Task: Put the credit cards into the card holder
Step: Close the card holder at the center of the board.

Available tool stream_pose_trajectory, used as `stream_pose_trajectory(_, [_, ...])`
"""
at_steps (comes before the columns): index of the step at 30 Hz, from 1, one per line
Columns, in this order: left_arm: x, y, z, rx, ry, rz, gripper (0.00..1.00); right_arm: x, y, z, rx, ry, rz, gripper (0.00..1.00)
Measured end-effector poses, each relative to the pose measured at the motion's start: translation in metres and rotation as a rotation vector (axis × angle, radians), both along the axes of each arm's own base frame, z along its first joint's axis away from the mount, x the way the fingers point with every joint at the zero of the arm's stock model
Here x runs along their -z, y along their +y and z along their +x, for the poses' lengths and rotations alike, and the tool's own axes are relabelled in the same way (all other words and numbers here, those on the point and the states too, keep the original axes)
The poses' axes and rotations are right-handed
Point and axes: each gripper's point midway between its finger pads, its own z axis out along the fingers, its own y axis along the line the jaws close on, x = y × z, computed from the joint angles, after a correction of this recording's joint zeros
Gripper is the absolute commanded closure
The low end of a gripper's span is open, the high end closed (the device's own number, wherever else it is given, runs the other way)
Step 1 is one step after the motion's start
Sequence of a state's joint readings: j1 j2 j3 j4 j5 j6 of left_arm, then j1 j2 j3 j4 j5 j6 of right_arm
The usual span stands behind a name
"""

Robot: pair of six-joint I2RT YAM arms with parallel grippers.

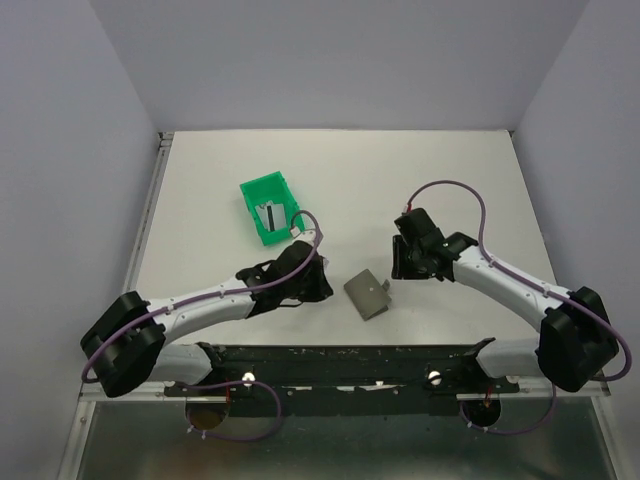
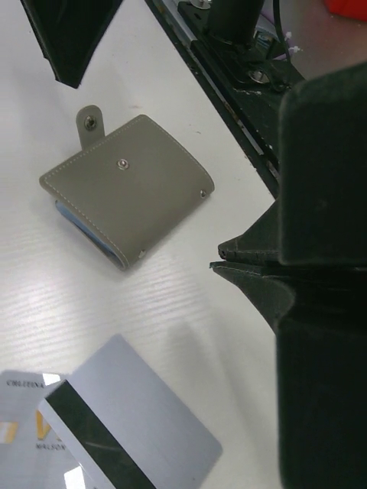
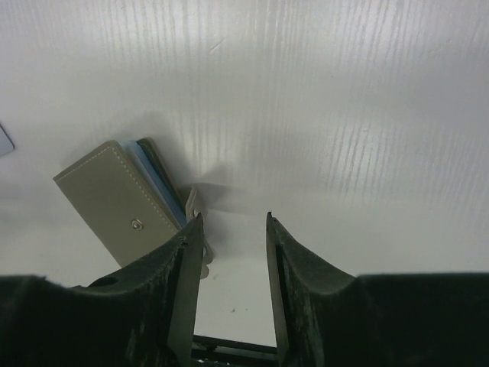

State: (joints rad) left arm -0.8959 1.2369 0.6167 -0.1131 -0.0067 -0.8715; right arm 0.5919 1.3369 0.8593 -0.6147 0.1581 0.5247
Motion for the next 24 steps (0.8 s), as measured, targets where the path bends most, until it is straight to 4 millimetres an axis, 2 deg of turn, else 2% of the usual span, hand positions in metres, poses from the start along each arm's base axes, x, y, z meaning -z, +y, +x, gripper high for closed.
stream_pose_trajectory(7, [-0.007,-0.04,0.022,0.08,-0.022,-0.015,1.0,0.006,0.007,-0.009,-0.032,0.0,0.065,0.57])
stream_pose_trajectory(12, [-0.008,-0.068,0.034,0.141,-0.033,-0.045,1.0,0.006,0.014,-0.007,-0.043,0.0,0.111,0.62])
stream_pose_trajectory(17, [0.001,-0.081,0.032,0.186,-0.009,-0.068,1.0,0.008,0.017,0.0,-0.035,0.002,0.156,0.63])
stream_pose_trajectory(24, [0.01,-0.087,0.029,0.209,0.017,-0.081,1.0,0.018,0.02,-0.001,-0.039,0.041,0.191,0.62])
